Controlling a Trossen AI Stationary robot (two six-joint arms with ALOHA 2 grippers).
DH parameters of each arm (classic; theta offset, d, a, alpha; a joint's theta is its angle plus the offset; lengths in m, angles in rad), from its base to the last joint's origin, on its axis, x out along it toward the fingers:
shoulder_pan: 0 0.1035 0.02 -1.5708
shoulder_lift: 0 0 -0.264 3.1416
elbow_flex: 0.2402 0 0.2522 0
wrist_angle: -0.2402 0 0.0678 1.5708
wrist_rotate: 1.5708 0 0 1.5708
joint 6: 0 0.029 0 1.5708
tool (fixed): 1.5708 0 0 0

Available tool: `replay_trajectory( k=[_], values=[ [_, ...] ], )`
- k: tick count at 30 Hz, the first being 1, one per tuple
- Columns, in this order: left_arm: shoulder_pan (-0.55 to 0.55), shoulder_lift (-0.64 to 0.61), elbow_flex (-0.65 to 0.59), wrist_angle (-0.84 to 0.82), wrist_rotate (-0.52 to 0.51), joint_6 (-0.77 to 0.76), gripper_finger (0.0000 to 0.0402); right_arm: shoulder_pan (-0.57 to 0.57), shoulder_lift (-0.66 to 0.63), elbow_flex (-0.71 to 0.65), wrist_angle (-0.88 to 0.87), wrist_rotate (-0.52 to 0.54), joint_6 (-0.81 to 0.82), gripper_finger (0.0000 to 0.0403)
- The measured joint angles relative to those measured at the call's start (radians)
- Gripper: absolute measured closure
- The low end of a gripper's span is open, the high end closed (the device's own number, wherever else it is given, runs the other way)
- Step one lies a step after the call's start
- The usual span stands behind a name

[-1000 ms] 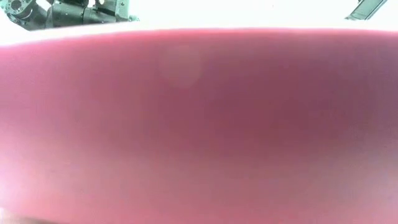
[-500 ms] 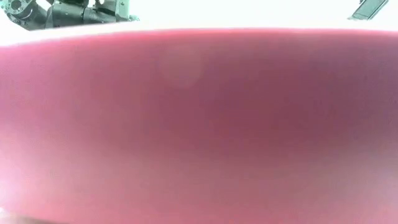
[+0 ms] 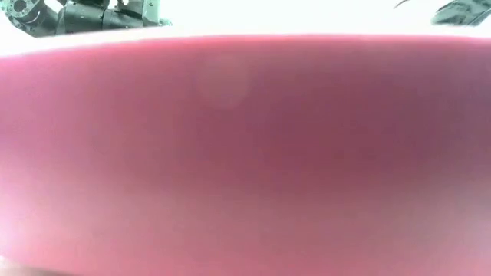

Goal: Place and stack plates onto a shelf
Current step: Stack the blue plate on top of the light orange plate on the shelf

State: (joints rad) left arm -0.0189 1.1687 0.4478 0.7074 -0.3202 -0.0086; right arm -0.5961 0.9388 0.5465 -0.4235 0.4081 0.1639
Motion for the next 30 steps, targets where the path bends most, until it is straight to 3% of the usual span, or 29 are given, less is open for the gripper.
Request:
replay_trajectory(
  k=[6, 12, 16, 30],
  values=[
    [0.001, 0.0, 0.0, 0.0, 0.0, 0.001, 0.0396, 0.001, -0.158, 0.0, 0.147, 0.006, -0.066, 0.0402],
    [0.001, 0.0, 0.0, 0.0, 0.0, 0.004, 0.0396, 0.016, -0.189, 0.05, 0.243, 0.006, -0.139, 0.0402],
    [0.004, 0.0, 0.0, 0.0, 0.0, 0.006, 0.0396, 0.041, -0.158, 0.123, 0.284, -0.022, -0.193, 0.0402],
    [0.014, 0.0, 0.0, 0.0, 0.0, 0.01, 0.0396, 0.159, 0.107, 0.269, 0.579, -0.313, -0.285, 0.0403]
  ],
)
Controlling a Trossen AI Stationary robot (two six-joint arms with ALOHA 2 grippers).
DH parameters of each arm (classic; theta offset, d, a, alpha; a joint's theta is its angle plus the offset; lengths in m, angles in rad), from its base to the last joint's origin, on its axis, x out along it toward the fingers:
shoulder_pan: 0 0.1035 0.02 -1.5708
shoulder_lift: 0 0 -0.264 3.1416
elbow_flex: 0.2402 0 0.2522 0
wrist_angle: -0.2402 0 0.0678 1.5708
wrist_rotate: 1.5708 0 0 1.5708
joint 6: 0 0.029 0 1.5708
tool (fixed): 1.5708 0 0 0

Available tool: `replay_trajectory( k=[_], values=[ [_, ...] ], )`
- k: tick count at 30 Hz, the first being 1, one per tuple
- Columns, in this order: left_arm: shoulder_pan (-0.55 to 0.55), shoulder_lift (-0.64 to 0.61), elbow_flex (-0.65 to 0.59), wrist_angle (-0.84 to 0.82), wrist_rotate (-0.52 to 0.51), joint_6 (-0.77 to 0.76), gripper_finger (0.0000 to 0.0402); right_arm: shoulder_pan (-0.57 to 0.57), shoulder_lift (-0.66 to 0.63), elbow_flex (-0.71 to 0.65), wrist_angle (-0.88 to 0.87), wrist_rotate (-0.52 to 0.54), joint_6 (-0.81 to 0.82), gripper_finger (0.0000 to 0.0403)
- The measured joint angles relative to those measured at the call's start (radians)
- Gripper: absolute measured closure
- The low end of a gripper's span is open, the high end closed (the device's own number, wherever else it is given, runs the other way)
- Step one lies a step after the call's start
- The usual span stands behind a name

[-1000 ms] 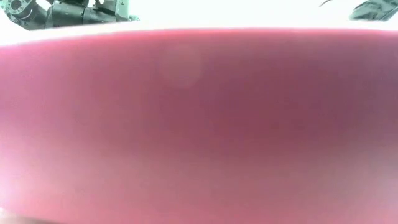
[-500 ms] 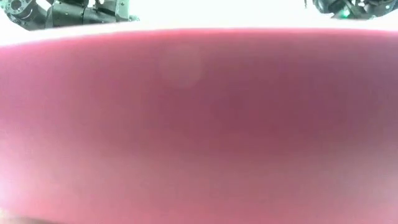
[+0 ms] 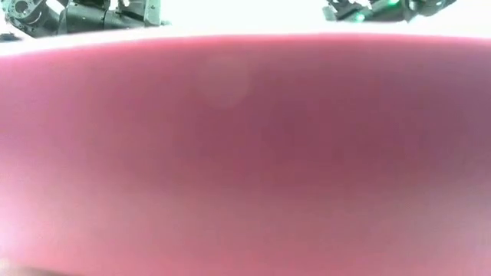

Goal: Place and stack plates onto a shelf
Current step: Stack the blue plate on top of the light orange plate on the shelf

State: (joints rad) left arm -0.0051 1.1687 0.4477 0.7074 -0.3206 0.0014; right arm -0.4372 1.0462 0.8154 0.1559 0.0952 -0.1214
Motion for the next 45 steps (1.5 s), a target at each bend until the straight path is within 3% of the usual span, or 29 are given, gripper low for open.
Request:
replay_trajectory(
  k=[11, 20, 40, 45],
  values=[
    [0.0, 0.0, 0.0, 0.0, 0.0, 0.004, 0.0396, 0.049, 0.238, 0.057, 0.012, -0.022, -0.178, 0.0403],
    [0.0, 0.0, 0.0, 0.0, 0.0, 0.012, 0.0396, 0.048, 0.367, 0.057, 0.013, -0.02, -0.21, 0.0403],
    [0.0, 0.0, 0.0, -0.001, 0.0, 0.021, 0.0396, 0.048, 0.426, 0.057, -0.118, -0.019, -0.212, 0.04],
    [0.0, 0.0, 0.0, -0.001, 0.0, 0.021, 0.0396, 0.048, 0.426, 0.057, -0.135, -0.019, -0.222, 0.0377]
  ],
)
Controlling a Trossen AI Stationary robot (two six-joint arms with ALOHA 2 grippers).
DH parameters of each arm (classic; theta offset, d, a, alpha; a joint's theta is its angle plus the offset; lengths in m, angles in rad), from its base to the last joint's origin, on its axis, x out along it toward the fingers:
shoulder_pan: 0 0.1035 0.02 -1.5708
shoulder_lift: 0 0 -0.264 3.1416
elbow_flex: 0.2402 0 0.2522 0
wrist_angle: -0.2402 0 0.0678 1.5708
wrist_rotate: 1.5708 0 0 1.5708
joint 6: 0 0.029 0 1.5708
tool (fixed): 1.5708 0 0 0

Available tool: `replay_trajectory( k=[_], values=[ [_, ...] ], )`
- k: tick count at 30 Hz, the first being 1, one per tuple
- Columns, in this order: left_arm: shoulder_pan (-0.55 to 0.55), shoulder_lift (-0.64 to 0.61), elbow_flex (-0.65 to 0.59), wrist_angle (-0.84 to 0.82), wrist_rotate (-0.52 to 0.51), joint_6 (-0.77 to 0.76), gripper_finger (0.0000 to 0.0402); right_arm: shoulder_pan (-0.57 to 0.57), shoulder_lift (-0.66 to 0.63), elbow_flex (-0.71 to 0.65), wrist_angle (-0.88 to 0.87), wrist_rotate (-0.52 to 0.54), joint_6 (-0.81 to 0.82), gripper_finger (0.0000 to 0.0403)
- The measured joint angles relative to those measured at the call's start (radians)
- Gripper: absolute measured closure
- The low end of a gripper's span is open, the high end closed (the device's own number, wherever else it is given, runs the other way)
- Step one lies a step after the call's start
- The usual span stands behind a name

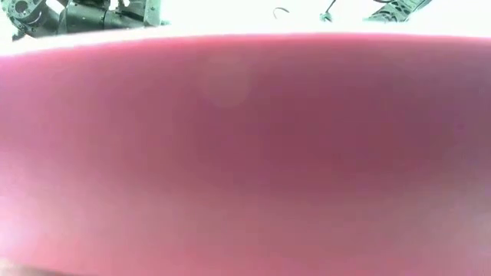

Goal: Place and stack plates onto a shelf
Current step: Stack the blue plate on top of the light orange plate on the shelf, then stack the black plate on top of the blue plate on the shelf

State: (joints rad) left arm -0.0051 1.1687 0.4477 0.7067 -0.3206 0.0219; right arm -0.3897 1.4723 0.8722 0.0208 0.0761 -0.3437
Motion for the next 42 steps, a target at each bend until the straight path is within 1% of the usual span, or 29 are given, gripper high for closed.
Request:
replay_trajectory(
  k=[9, 12, 15, 18, 23, 28, 31, 36, 42],
  values=[
    [0.0, 0.0, 0.0, 0.0, 0.0, 0.0, 0.0396, 0.03, -0.015, 0.0, -0.007, 0.001, -0.023, 0.0304],
    [0.0, 0.0, 0.0, 0.0, 0.0, 0.0, 0.0396, 0.048, -0.049, 0.0, -0.018, 0.001, -0.014, 0.0283],
    [0.0, 0.0, 0.0, 0.0, 0.0, 0.0, 0.0396, 0.078, -0.116, 0.0, -0.046, 0.002, -0.007, 0.0271],
    [0.0, 0.0, 0.0, 0.0, 0.0, 0.0, 0.0396, 0.118, -0.208, 0.0, -0.124, 0.0, 0.035, 0.0267],
    [-0.003, 0.0, 0.0, 0.0, 0.0, 0.0, 0.0396, 0.202, -0.364, 0.0, -0.316, 0.0, 0.095, 0.0272],
    [-0.01, 0.0, 0.0, 0.0, 0.0, 0.0, 0.0396, 0.286, -0.474, 0.0, -0.493, 0.0, 0.204, 0.0274],
    [-0.01, 0.0, 0.0, 0.0, 0.001, 0.0, 0.0396, 0.34, -0.503, 0.0, -0.584, 0.0, 0.269, 0.0275],
    [-0.01, 0.0, 0.0, 0.0, 0.001, -0.007, 0.0396, 0.411, -0.494, -0.005, -0.689, 0.0, 0.365, 0.0275],
    [-0.01, 0.0, 0.0, -0.009, 0.001, -0.112, 0.0396, 0.451, -0.458, -0.081, -0.744, -0.002, 0.434, 0.0275]
  ],
)
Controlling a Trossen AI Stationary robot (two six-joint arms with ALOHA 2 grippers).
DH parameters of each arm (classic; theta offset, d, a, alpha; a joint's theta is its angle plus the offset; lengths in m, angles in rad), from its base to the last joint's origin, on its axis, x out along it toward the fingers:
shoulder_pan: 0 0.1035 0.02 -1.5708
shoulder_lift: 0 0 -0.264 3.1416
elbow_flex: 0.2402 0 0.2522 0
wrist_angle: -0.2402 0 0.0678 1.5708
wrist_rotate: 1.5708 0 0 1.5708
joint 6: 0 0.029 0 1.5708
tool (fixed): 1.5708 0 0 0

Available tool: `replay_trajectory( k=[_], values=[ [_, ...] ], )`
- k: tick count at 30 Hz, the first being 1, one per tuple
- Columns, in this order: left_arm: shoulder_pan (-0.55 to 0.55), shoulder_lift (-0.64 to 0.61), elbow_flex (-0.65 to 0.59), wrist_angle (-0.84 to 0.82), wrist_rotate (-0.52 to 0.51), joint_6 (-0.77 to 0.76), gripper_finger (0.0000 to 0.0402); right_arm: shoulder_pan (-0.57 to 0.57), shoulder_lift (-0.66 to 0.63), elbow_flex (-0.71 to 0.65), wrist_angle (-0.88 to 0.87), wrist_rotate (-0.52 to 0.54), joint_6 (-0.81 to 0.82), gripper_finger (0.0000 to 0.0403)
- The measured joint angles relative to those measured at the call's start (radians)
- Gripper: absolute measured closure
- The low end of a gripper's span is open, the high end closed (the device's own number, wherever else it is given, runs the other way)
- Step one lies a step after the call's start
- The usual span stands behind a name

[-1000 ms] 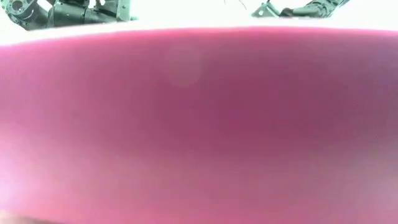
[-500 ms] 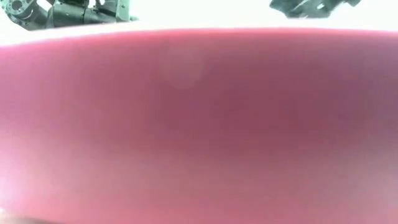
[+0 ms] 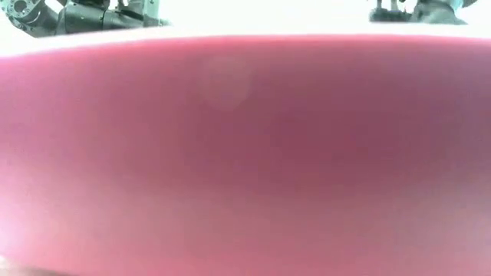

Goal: Place and stack plates onto a shelf
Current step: Stack the black plate on top of the blue plate on the shelf

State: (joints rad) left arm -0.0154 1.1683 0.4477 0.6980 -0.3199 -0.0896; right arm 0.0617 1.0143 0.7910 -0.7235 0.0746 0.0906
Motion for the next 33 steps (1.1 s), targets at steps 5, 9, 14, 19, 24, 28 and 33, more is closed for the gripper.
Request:
replay_trajectory(
  k=[5, 9, 14, 19, 24, 28, 33],
  values=[
    [0.001, 0.008, 0.0, 0.0, 0.0, -0.105, 0.0396, 0.01, 0.023, -0.073, 0.048, 0.001, 0.026, 0.0275],
    [0.001, 0.008, 0.0, 0.004, 0.001, -0.158, 0.0396, 0.023, 0.026, -0.122, 0.143, 0.0, 0.032, 0.0275],
    [0.0, 0.008, 0.0, 0.009, 0.095, -0.192, 0.0396, 0.037, 0.026, -0.143, 0.159, 0.0, 0.03, 0.0275],
    [0.0, 0.002, 0.029, -0.101, 0.141, -0.211, 0.0396, 0.045, 0.026, -0.143, 0.256, 0.002, 0.009, 0.0275],
    [-0.006, -0.01, 0.334, -0.91, 0.123, -0.269, 0.0396, 0.045, 0.026, -0.143, 0.393, 0.008, -0.046, 0.0275],
    [-0.049, 0.076, 0.56, -1.366, 0.132, -0.334, 0.0396, 0.045, 0.026, -0.143, 0.485, 0.024, -0.116, 0.0275],
    [-0.116, 0.161, 0.638, -1.557, 0.202, -0.476, 0.0396, 0.045, 0.026, -0.143, 0.523, 0.06, -0.168, 0.0275]
  ],
)
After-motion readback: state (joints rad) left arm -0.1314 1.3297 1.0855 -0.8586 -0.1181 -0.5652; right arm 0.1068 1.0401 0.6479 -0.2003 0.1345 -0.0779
